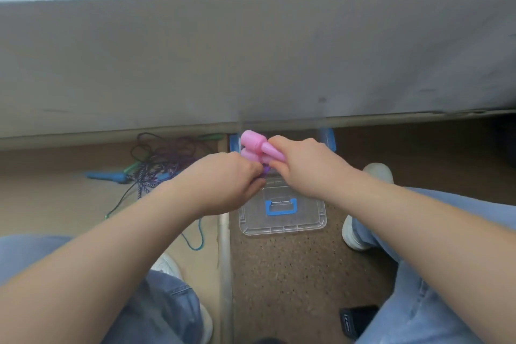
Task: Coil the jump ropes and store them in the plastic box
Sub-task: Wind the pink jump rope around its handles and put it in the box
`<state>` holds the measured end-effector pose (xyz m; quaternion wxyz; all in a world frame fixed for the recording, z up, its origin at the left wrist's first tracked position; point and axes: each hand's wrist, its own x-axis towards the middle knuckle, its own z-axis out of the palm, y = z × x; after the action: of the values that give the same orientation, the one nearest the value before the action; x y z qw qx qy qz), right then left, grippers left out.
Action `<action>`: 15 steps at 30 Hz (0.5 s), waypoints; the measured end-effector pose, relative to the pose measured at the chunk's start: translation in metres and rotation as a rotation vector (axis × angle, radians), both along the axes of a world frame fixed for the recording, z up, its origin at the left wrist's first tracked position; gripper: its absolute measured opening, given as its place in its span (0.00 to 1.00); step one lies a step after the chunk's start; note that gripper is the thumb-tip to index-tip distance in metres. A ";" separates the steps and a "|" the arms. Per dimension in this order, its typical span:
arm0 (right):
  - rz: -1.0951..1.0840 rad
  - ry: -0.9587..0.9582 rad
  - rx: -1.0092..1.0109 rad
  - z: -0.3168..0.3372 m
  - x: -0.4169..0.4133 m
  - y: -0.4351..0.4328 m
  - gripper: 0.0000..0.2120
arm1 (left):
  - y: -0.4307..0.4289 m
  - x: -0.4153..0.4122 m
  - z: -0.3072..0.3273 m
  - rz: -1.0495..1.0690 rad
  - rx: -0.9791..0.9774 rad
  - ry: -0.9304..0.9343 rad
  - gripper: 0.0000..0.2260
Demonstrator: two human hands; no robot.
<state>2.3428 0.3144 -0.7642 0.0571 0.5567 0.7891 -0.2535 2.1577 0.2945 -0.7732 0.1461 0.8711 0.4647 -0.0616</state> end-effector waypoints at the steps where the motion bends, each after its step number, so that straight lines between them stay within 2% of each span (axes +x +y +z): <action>1: 0.040 -0.041 -0.014 -0.003 -0.001 -0.001 0.11 | 0.004 -0.005 0.002 -0.038 0.029 0.005 0.13; 3: 0.105 -0.071 -0.060 -0.004 -0.004 -0.003 0.11 | 0.014 -0.016 0.004 -0.078 0.088 -0.047 0.16; 6: 0.265 -0.015 -0.213 -0.001 -0.008 -0.007 0.09 | 0.026 -0.032 0.000 -0.171 0.155 -0.135 0.25; 8: 0.366 0.042 -0.276 0.005 -0.009 -0.007 0.08 | 0.030 -0.041 -0.006 -0.205 0.155 -0.238 0.24; 11: 0.436 0.106 -0.262 0.013 -0.009 -0.007 0.08 | 0.031 -0.049 -0.012 -0.055 -0.002 -0.429 0.17; 15: 0.339 0.338 -0.408 0.020 -0.015 -0.012 0.09 | 0.024 -0.048 -0.014 0.227 -0.320 -0.645 0.20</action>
<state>2.3282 0.3022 -0.7440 0.0769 0.3443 0.8017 -0.4825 2.1093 0.3190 -0.7868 0.4249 0.7550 0.4729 0.1607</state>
